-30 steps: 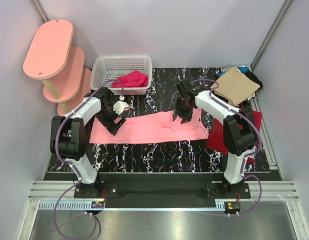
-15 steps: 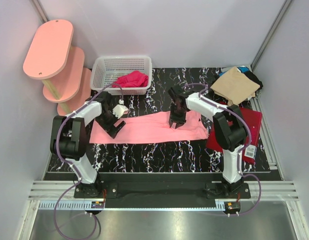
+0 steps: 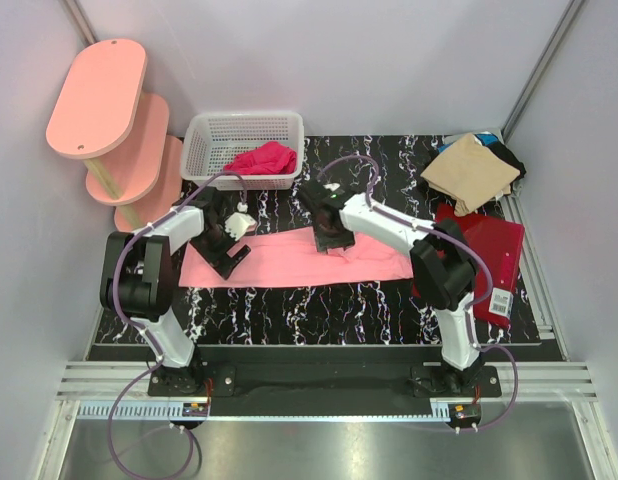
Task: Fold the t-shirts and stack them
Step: Fold the other side of the tshirt into a rectangle
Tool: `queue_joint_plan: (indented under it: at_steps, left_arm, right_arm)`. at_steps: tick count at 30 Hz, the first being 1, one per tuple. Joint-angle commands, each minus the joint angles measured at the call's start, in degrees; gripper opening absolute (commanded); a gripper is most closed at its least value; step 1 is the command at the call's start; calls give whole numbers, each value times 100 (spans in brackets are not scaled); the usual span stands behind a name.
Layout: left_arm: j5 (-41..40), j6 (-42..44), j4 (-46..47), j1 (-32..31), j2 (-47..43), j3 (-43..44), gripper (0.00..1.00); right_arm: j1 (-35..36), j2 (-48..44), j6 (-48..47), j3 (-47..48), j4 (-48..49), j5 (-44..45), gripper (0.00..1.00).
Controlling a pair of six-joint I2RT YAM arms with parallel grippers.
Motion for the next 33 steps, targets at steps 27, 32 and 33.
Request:
queue_joint_plan:
  at_steps: [27,32,33]
  left_arm:
    - [-108,63,132,57,-487,-111,99]
    - [-143,63,141,57,-522,-111,99]
    - [-152,80,141,66,-531,-120,99]
  right_arm:
    - [597,417,-656,421,-519,1993,44]
    - [650,522,-656,474,-519,1967,47]
    - [659,540,-647,491,-528,1949,47]
